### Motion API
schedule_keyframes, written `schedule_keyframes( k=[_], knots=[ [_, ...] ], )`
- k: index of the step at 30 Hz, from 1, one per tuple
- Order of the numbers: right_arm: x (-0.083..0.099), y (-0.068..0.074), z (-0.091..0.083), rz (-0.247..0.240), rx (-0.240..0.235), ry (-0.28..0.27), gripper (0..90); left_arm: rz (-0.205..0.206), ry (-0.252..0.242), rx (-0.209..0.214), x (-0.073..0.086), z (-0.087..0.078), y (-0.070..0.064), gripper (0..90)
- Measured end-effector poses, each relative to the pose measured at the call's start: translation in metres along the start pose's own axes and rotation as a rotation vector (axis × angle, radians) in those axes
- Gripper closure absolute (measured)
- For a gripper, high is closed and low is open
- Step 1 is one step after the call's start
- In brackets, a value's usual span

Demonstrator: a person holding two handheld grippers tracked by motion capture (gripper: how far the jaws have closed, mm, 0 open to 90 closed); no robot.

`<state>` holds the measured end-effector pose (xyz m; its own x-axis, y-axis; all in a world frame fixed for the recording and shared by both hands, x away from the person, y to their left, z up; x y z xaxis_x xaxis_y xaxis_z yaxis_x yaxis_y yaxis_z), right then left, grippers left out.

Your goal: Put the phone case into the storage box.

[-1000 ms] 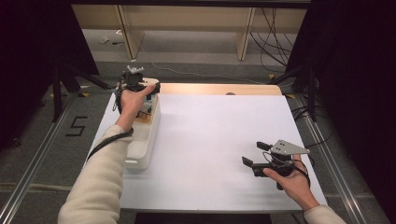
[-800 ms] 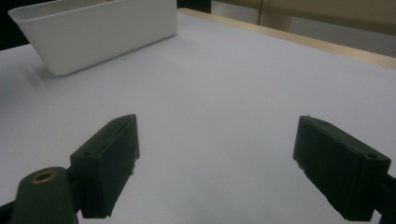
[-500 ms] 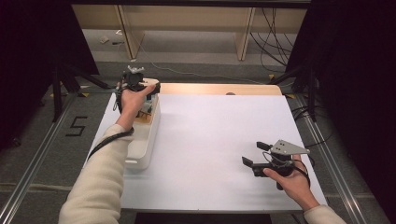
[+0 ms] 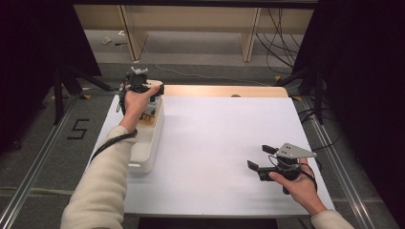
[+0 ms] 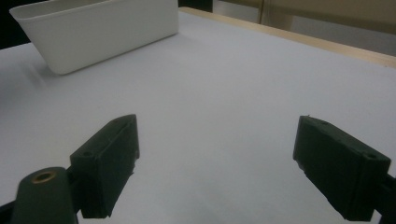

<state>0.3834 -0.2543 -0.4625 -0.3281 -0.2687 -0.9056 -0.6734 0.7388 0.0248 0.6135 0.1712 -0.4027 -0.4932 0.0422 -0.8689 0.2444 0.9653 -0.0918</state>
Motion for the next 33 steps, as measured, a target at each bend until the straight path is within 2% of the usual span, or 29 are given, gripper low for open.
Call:
schedule_keyframes(
  k=[20,33],
  knots=[
    [0.0000,-0.0003,-0.0001,0.000,0.001,0.000,15.4,-0.003,0.009,-0.009,-0.0018,0.0058,0.0049,10.7],
    [0.0000,-0.0005,0.0000,-0.001,0.000,-0.001,15.4,0.002,0.004,-0.004,-0.0064,0.0104,0.0028,10.6]
  ],
)
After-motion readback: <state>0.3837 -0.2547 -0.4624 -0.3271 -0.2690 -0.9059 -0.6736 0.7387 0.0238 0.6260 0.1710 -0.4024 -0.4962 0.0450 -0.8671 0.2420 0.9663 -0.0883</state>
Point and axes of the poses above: each handheld gripper's, and its own axes: z roughly forward along the jaws, x roughly out of its underside, y roughly to its left, the point moved 4 cm from there along z, roughly forward along the jaws, and after that the axes turned 3 degrees about x, right-handed, at the moved point
